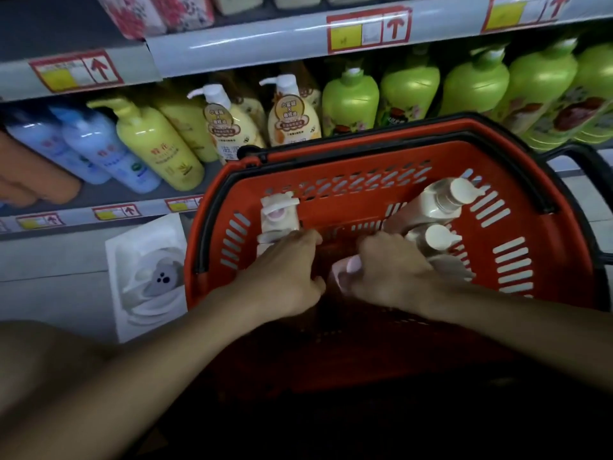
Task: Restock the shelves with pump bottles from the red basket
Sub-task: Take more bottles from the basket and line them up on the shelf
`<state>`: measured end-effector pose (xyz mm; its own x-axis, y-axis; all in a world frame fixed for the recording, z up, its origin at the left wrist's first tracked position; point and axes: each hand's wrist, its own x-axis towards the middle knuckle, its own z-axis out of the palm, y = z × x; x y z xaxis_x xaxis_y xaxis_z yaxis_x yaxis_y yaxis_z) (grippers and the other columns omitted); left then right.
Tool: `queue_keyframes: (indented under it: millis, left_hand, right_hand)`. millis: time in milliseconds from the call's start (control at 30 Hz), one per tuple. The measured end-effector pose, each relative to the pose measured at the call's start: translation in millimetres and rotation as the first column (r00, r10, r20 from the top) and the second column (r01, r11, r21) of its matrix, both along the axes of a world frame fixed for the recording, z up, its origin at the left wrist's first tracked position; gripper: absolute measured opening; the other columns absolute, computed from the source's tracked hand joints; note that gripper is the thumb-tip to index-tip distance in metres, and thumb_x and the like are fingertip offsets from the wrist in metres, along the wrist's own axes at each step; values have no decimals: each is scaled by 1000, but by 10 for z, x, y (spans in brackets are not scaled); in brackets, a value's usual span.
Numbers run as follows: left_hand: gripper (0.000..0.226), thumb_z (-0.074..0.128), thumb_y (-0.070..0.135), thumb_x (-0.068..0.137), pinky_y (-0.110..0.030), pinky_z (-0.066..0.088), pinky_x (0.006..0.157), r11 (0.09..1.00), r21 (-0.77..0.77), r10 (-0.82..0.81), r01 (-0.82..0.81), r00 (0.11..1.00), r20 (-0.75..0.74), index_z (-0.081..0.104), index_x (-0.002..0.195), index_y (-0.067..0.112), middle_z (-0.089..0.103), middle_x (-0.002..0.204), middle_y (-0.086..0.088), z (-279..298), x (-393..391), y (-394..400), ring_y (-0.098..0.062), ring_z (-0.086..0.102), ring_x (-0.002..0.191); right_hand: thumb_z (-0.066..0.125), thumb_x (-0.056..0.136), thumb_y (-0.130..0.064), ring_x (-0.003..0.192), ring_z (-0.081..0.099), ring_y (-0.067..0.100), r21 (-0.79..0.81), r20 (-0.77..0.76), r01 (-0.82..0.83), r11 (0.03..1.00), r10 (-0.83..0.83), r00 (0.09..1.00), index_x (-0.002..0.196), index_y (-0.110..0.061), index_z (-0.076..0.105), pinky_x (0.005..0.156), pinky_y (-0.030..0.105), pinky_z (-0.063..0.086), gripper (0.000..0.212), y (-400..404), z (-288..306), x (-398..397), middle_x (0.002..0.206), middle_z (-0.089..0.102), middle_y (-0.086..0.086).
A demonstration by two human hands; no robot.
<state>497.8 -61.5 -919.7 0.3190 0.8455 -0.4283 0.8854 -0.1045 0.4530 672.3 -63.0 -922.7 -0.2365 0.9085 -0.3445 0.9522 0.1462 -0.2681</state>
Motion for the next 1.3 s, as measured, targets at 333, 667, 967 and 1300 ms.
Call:
queue_keyframes:
  millis: [333,667,967,1300]
  left_hand:
    - [85,76,57,63,-42,52,90,953,229,122,-196,945,303,39,135,32,58,126,9,-184,285,-274,-13,55,118]
    - [48,91,36,58,-39,61,81,804,-256,518,-537,419,746,70,100,32,78,97,1,413,211,275,-12,74,88]
    - [52,83,32,64,-53,52,100,841,-368,480,-398,232,846,74,113,19,76,112,-10,804,96,342,-30,71,107]
    - [59,83,31,77,-35,61,84,939,-5,185,-343,493,850,60,132,31,74,115,6,1098,-94,325,-16,73,103]
  right_hand:
    - [64,79,-58,34,55,12,-105,-275,323,941,-339,899,56,-5,70,47,25,44,59,270,862,208,38,60,7]
    - [45,87,-77,45,57,15,-109,-723,491,865,-408,558,109,-8,68,53,28,44,76,460,1225,656,59,66,6]
    - [89,72,-29,111,71,12,-312,-821,117,943,-329,467,131,-30,58,94,41,59,67,232,893,377,120,74,-8]
    - [86,75,-12,98,74,10,-170,-919,265,949,-250,304,123,-17,66,68,20,58,52,168,1011,202,109,78,-2]
